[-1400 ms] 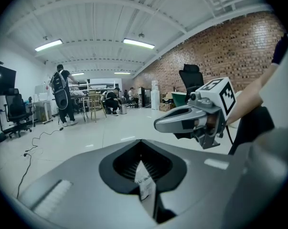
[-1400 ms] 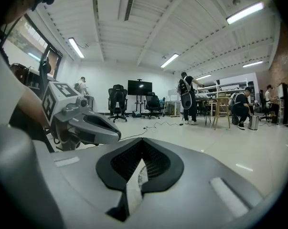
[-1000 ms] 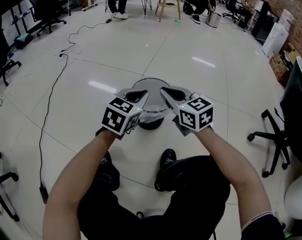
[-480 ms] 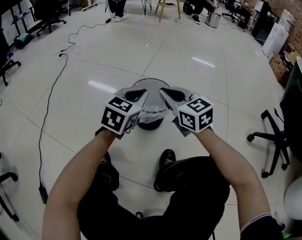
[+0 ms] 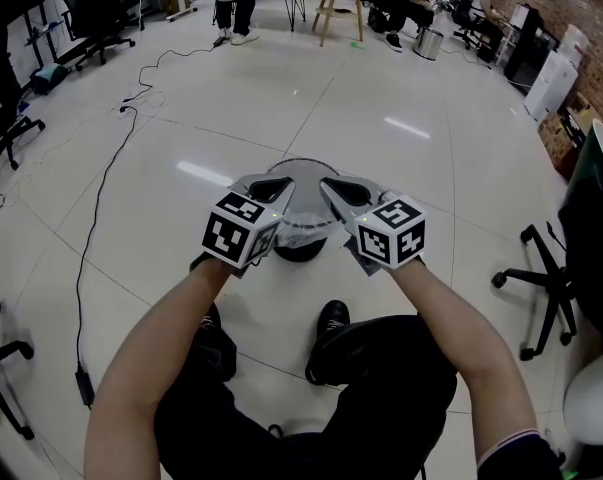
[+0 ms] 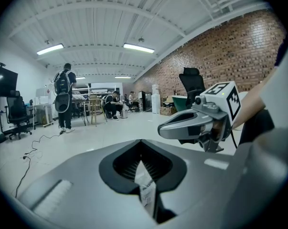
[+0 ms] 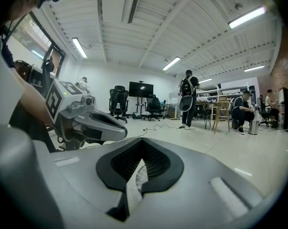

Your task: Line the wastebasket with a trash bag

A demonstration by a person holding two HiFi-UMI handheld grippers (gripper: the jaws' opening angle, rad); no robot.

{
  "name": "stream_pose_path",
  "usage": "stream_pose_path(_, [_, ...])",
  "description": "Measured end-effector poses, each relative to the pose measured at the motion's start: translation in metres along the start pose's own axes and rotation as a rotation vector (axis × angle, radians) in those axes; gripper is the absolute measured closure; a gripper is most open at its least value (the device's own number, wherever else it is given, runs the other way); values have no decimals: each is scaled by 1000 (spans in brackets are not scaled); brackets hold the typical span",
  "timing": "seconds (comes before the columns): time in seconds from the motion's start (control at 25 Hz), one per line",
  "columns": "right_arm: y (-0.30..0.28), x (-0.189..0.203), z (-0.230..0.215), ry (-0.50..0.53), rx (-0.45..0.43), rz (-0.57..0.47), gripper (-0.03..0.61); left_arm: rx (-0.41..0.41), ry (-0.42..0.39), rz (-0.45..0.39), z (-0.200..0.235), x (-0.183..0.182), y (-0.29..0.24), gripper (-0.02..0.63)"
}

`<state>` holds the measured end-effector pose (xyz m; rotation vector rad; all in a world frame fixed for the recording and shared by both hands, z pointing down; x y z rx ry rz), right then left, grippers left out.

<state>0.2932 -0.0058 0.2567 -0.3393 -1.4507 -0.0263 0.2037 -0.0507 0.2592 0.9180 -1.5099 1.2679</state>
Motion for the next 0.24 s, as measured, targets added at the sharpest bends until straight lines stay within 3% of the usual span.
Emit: stream_pose_path(0.24, [0, 2, 0, 2, -1, 2, 578, -6, 2, -1, 0, 1, 0, 603])
Point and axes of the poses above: the fingertips, and each gripper's own axes: y backward along the fingers, z to its left, x out of its underside, the point moved 4 cm from there along y, backward along the fingers, and after that the axes turned 9 degrees about x, right-handed, at the moved point
